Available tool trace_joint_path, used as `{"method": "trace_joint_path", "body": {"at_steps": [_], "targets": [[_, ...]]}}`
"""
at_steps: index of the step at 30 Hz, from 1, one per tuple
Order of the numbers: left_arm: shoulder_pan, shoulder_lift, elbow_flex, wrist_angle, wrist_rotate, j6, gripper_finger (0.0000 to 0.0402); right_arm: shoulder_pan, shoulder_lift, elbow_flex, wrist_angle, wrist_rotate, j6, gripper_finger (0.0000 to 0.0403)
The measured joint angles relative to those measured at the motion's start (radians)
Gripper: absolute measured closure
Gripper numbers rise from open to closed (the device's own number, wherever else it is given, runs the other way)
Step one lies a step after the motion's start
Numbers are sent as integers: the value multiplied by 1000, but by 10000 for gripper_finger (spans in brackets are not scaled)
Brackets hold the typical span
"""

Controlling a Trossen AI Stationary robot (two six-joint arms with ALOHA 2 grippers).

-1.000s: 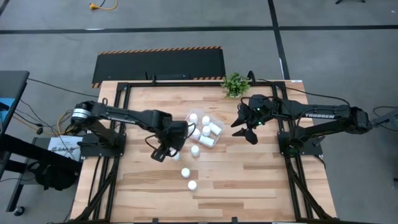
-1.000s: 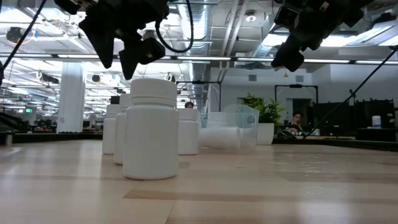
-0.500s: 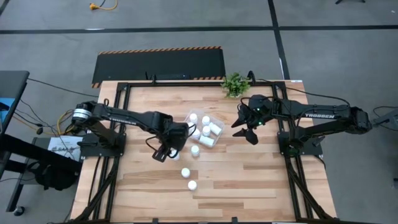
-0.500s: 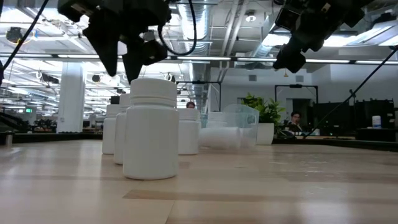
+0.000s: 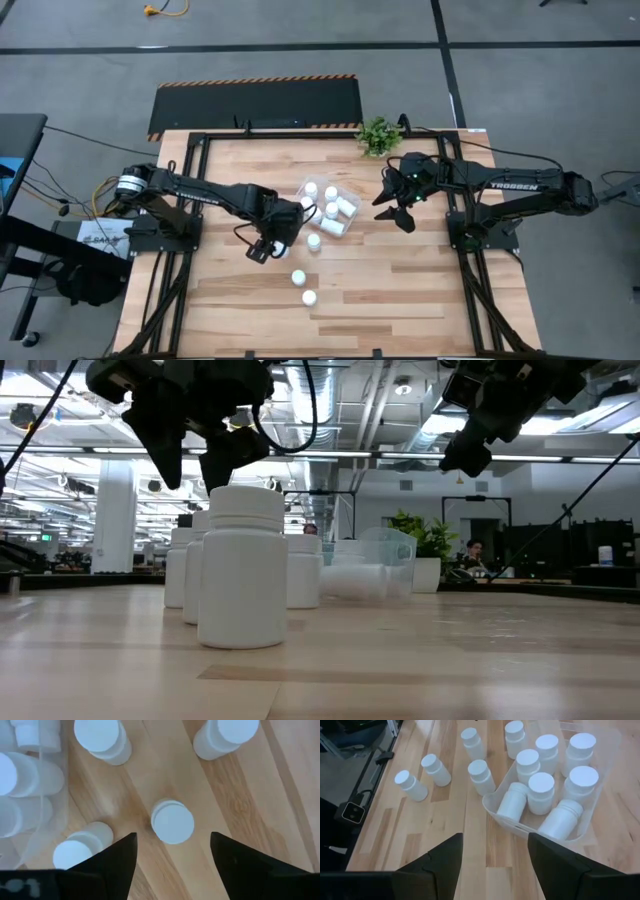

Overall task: Pick and place pill bottles into a basket
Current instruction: Put the pill bottle into the bin

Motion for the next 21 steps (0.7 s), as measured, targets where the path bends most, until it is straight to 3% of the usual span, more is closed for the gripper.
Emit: {"method": "trace_joint_path", "body": {"at_steps": [21], "targets": [[-16, 55, 0, 22, -34, -21, 161, 1, 0, 0, -41, 0, -1, 184]]}}
